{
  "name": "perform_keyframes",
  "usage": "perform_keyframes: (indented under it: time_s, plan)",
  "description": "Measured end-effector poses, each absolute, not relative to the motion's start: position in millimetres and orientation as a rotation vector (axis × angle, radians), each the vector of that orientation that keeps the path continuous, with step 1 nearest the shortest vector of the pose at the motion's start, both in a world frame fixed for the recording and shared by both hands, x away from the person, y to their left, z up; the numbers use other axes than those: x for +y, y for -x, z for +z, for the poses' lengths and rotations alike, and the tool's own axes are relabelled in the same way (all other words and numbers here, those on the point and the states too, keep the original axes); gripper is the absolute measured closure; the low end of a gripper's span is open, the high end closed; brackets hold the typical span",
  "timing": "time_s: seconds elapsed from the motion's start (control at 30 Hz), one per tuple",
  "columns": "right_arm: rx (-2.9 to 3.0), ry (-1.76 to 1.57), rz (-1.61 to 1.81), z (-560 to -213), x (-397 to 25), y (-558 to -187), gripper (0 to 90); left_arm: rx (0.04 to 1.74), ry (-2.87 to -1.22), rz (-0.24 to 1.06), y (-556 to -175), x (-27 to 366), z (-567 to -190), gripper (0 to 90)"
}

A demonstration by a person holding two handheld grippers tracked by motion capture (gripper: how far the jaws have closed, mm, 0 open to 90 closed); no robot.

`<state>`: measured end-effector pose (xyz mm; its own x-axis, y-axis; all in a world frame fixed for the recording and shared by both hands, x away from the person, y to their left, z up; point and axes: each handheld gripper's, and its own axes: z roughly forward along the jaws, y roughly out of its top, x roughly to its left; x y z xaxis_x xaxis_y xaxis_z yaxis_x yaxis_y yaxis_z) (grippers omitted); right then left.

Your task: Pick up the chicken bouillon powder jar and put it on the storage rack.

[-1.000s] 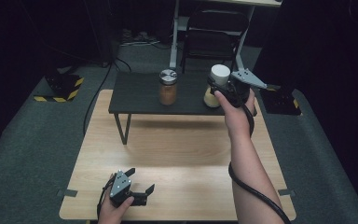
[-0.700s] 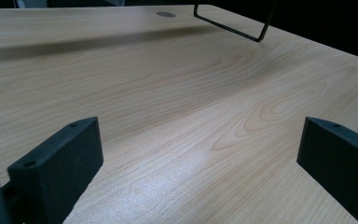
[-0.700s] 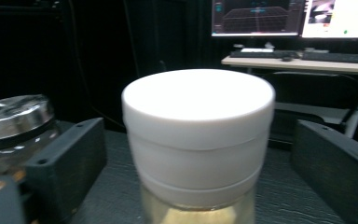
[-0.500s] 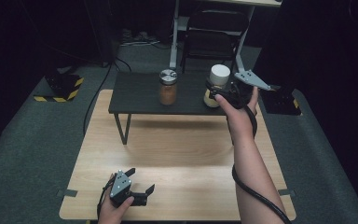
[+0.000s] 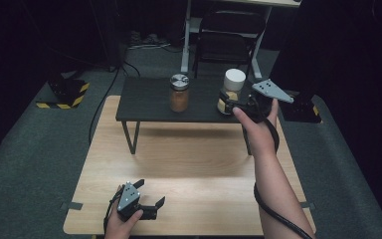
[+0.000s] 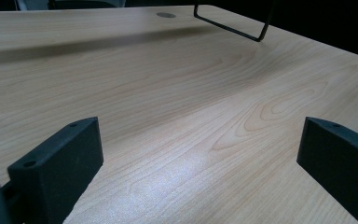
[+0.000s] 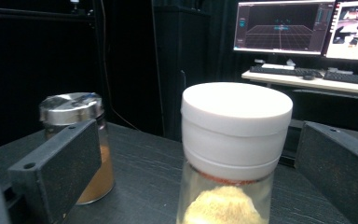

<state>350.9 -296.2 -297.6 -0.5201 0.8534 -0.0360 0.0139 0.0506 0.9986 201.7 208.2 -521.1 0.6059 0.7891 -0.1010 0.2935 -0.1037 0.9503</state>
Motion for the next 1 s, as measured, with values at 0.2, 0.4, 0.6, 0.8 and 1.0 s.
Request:
perform_keyframes:
  time_s: [0.2, 0.4, 0.6, 0.8, 1.0]
  plan:
    - [1.657, -0.849, 1.569, -303, -301, -339, 0.0, 0.905, -1.677, 0.536, -202, 208, -521, 0.4]
    - [1.658, -0.812, 1.589, -307, -303, -326, 0.0, 0.906, -1.68, 0.541, -201, 207, -521, 0.4]
    - [1.665, -0.792, 1.595, -313, -307, -315, 0.0, 0.907, -1.681, 0.54, -201, 207, -521, 0.4]
    - [1.675, -0.775, 1.599, -325, -311, -304, 0.0, 0.908, -1.678, 0.543, -201, 206, -521, 0.4]
    - [1.681, -0.76, 1.615, -336, -317, -292, 0.0, 0.903, -1.685, 0.546, -201, 206, -520, 0.4]
